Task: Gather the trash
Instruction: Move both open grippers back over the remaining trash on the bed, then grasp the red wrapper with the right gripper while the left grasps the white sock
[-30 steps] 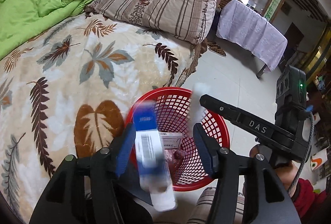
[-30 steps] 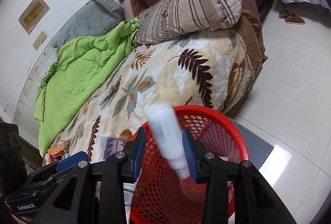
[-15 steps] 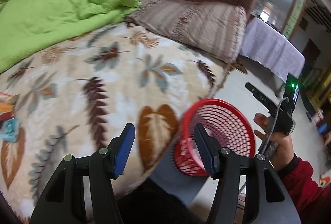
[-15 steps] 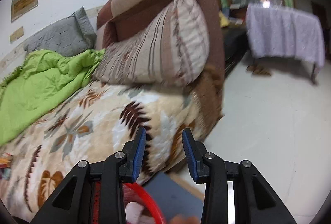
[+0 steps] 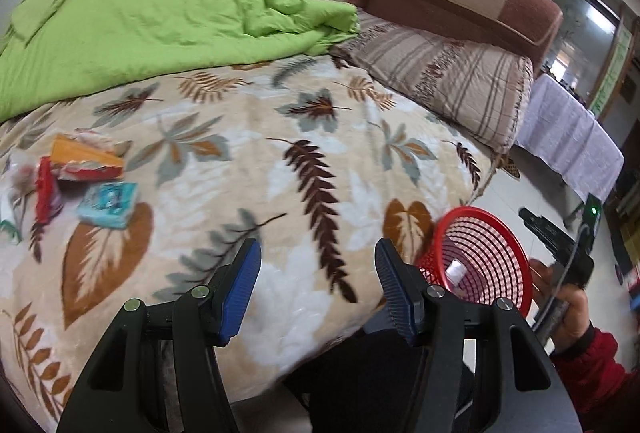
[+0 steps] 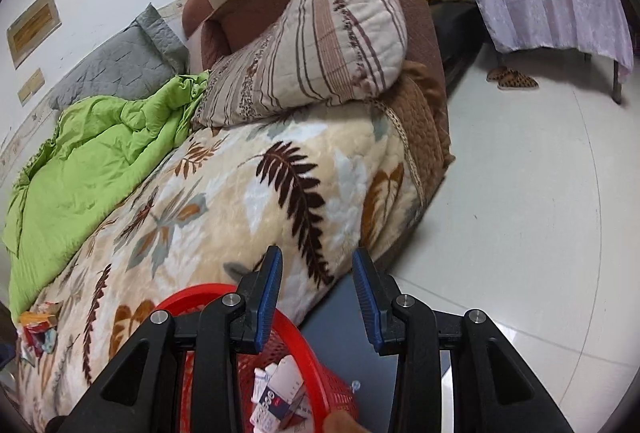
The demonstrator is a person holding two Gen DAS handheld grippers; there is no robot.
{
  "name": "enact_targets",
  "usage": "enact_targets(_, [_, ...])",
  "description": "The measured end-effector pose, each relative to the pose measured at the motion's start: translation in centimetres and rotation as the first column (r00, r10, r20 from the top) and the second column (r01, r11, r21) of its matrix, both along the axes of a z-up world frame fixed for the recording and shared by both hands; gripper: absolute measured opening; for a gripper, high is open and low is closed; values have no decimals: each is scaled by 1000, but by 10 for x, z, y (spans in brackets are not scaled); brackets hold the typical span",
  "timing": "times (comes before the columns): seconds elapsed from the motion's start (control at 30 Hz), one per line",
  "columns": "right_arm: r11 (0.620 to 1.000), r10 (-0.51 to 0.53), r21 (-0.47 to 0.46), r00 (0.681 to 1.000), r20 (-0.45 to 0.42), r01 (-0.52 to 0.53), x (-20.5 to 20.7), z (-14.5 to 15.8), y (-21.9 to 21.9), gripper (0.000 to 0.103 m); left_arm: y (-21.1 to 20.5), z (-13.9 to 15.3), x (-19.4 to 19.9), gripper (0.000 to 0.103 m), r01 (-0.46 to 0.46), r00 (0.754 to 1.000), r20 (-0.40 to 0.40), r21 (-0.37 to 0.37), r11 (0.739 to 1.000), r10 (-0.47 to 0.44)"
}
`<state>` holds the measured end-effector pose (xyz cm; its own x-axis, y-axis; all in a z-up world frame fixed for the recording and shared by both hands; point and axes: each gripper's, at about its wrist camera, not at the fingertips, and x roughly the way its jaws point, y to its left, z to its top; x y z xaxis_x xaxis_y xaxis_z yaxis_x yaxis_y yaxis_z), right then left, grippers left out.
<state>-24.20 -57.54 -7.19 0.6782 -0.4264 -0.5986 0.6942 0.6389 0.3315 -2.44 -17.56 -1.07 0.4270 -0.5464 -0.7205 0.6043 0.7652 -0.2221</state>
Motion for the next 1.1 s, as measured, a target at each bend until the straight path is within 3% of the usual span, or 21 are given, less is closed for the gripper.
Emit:
enact_targets(0.1, [999,-10,-42,1000,-6,10,-7,13,6,40,15,1,1,58,-21,1000,9,-4,1000,21])
enact_targets(0.27, [979,-1,-205,1000,30,7,-11,69,26,40,41,6,4,58,-66,997,26,-18,998,67])
enact_targets(0.4, [960,131,-260,988,77,-107,10,108,60,51,65,8,10,58,-122,992,24,-43,992,123])
enact_targets(0.5, [936,269,-260,959,94,-237,38,121,96,54,86,10,16,58,-173,984,21,-58,983,175])
enact_targets(0.63, [873,465,-205,882,78,-442,89,121,149,55,120,12,24,58,-261,965,22,-67,963,263])
enact_targets(0.8, [737,673,-112,739,29,-666,151,103,224,55,170,7,33,58,-393,919,23,-57,918,395])
enact_targets(1.0, [563,827,-23,563,2,-826,210,86,308,56,240,-4,45,58,-599,801,12,-22,801,599])
enact_targets(1.1, [500,866,31,501,1,-865,241,75,344,56,263,-8,49,58,-635,772,-8,-34,772,635])
